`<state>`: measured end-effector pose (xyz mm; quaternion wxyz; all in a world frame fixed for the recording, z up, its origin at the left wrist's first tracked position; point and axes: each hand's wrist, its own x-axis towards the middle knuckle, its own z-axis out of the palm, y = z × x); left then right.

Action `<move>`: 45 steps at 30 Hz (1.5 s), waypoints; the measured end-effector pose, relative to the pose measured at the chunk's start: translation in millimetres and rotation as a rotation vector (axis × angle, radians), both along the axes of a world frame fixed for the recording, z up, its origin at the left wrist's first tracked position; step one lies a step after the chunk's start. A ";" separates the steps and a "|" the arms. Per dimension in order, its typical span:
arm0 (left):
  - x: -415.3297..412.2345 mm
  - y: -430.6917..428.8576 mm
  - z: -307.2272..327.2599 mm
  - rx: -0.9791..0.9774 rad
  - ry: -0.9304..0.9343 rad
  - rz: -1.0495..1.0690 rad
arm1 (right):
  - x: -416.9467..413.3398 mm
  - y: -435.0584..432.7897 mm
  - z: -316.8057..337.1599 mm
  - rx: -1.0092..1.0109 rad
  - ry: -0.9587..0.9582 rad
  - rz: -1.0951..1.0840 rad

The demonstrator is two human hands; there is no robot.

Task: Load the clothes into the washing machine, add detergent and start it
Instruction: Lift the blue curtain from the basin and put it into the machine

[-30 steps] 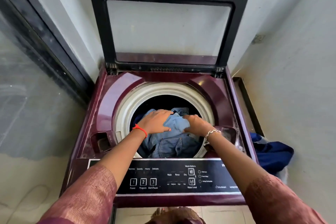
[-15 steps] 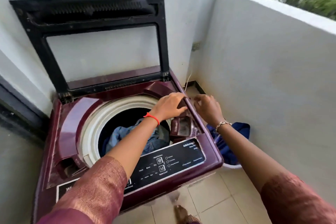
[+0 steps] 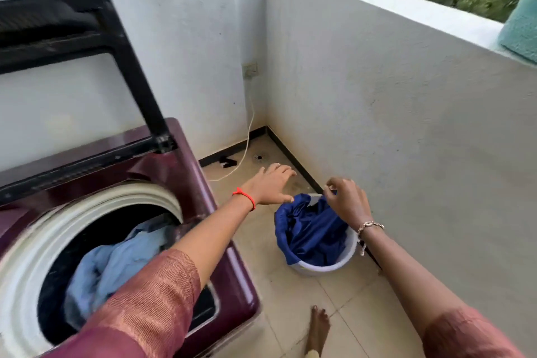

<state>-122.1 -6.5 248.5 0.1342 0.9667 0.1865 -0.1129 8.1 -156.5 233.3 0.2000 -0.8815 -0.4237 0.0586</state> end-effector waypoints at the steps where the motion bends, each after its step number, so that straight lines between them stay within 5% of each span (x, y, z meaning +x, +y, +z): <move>1: 14.2 0.1 -7.5 -0.036 0.088 0.031 | 17.3 -3.6 -7.1 -0.023 0.010 0.011; 7: 87.5 1.4 -59.3 -0.173 0.373 0.132 | 115.0 -29.8 -67.9 -0.316 0.147 0.081; 12: 105.0 3.8 -116.2 -0.206 0.491 0.147 | 158.8 -30.2 -127.7 -0.654 0.098 0.249; 18: 123.4 19.0 -211.4 -0.138 0.621 0.075 | 172.3 -14.8 -218.7 -0.818 0.054 0.475; 34: 182.0 4.9 -525.4 -0.052 0.587 0.362 | 231.5 57.5 -527.0 -0.818 -0.180 0.617; 39: 187.7 -2.4 -588.0 0.000 0.583 0.356 | 216.4 60.5 -586.8 -0.852 -0.031 0.601; 45: 196.2 1.8 -624.0 -0.080 0.587 0.328 | 206.1 69.2 -622.3 -0.757 -0.118 0.592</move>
